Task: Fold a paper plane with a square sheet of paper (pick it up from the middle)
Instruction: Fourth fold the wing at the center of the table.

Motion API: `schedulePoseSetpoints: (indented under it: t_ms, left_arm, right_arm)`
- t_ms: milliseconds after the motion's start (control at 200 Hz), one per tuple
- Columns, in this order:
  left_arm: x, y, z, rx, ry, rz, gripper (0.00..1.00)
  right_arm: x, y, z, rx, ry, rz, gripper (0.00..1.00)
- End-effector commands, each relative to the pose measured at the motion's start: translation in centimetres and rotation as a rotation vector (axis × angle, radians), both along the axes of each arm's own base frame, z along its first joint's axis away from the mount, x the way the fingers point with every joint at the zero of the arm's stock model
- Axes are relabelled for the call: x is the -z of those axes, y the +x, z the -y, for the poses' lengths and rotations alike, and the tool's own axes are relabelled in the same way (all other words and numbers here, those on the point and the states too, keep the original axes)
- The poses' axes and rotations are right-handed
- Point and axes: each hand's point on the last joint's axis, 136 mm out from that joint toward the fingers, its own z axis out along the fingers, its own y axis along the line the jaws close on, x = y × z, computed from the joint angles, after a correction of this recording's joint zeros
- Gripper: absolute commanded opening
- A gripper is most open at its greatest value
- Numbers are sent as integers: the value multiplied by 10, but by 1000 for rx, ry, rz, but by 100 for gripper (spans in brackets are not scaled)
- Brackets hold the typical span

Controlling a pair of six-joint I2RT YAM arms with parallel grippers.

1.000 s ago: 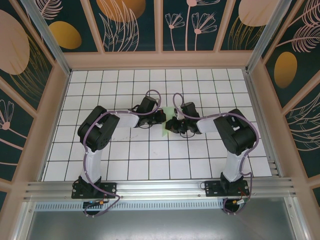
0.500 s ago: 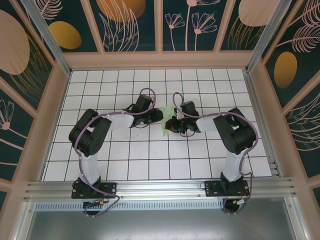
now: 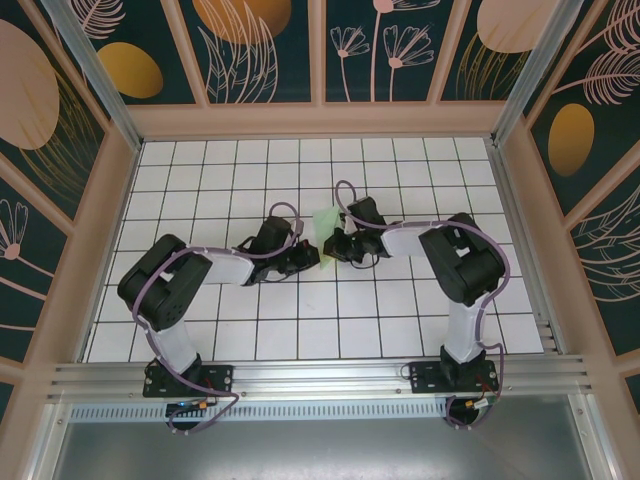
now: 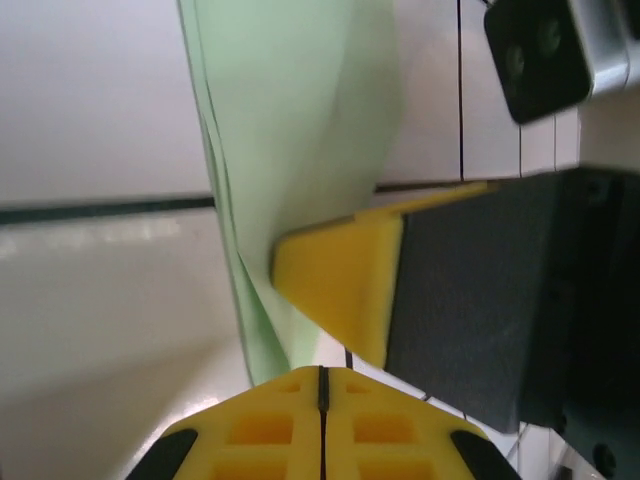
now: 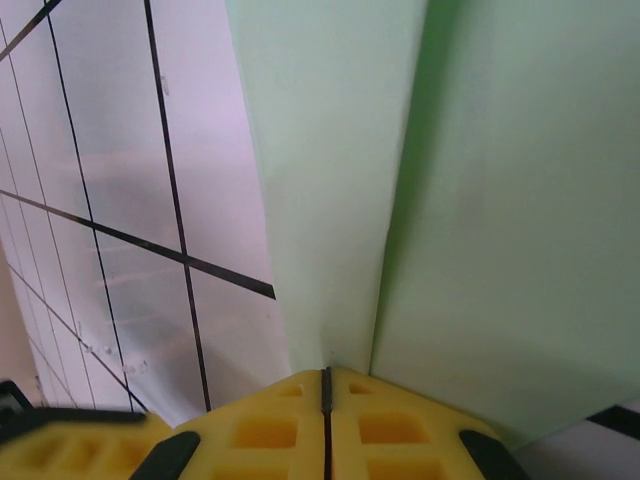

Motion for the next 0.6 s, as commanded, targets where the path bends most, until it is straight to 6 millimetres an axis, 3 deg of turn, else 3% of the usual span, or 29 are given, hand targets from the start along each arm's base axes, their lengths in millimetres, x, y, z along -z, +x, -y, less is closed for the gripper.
schedulePoseSetpoints:
  t_ms: [0,590]
  left_arm:
    - [-25,-3,15,26,-114,32,8]
    - [9,6,7,-15,2,9,3]
  right_arm:
    - [46,-19,20,49,-168,-112,8]
    - [44,-22,17,41,-152,-119,8]
